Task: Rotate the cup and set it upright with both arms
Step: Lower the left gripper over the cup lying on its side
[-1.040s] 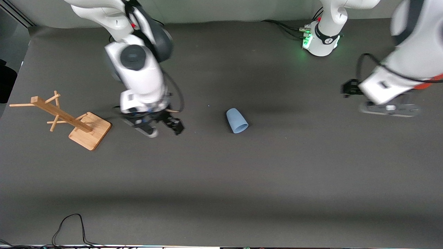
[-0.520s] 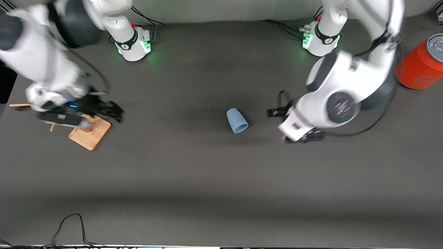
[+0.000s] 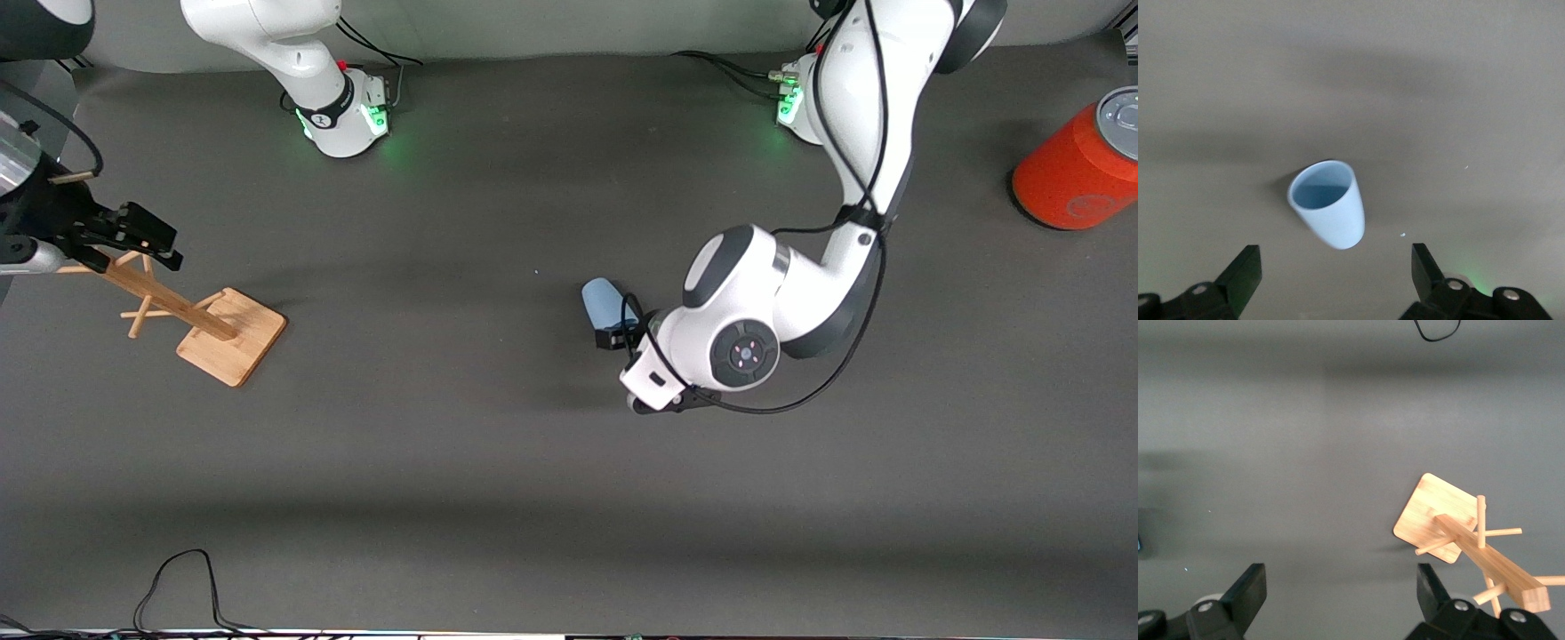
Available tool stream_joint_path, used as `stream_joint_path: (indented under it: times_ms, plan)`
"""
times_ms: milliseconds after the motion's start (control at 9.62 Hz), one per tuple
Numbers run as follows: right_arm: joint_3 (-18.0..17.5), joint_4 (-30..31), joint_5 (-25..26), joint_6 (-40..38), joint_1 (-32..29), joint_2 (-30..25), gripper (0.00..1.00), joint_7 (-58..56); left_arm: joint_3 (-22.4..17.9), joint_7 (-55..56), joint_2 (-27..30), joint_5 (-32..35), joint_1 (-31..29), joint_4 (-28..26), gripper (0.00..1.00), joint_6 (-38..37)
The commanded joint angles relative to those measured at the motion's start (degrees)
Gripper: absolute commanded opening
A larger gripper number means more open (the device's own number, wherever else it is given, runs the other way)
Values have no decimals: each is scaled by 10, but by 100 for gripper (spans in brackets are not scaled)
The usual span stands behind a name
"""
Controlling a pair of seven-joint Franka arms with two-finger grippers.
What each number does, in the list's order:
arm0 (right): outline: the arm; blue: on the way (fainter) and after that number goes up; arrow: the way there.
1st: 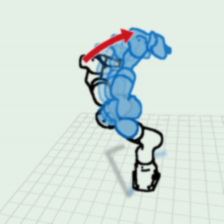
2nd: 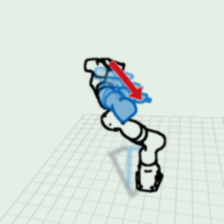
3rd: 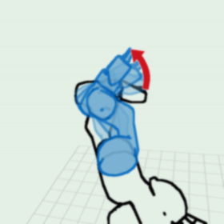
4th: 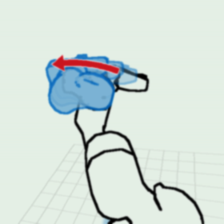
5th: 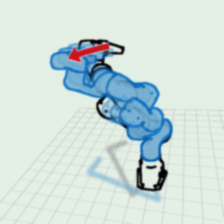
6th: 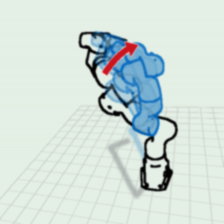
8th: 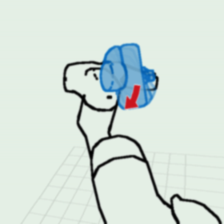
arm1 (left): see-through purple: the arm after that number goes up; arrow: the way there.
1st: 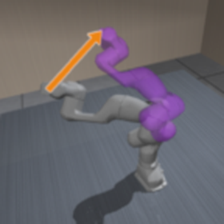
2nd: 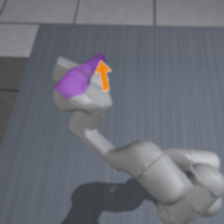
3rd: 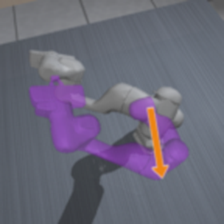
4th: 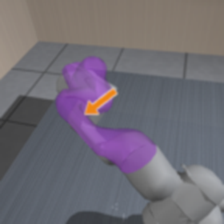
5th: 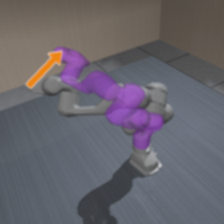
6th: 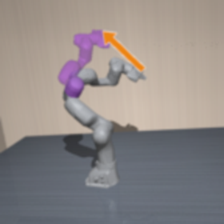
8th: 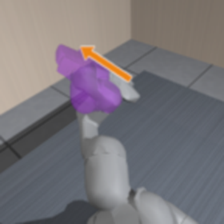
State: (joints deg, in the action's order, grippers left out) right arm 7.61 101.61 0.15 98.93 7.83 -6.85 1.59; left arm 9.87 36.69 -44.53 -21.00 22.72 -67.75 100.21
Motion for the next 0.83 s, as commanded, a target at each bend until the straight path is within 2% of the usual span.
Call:
stream_joint_path:
  times_ms: [0,104,208,416,728]
  plan:
    - [-1,21,-13,0,-3,-12,100,-16,1,64,-47,-50,-14,16,100,23]
    - [-1,20,-14,-17,-12,-11,100,-16,0,-21,-49,-45,-9,10,100,25]
    - [-3,19,-35,-29,-21,-11,100,-17,1,-157,-46,-35,-14,-6,100,31]
    - [-1,14,-37,-42,-19,-12,100,-17,1,-402,-42,-39,-25,-12,100,23]
    - [-1,17,-38,-44,-18,-2,100,-14,1,-627,-34,-32,-11,-33,100,52]
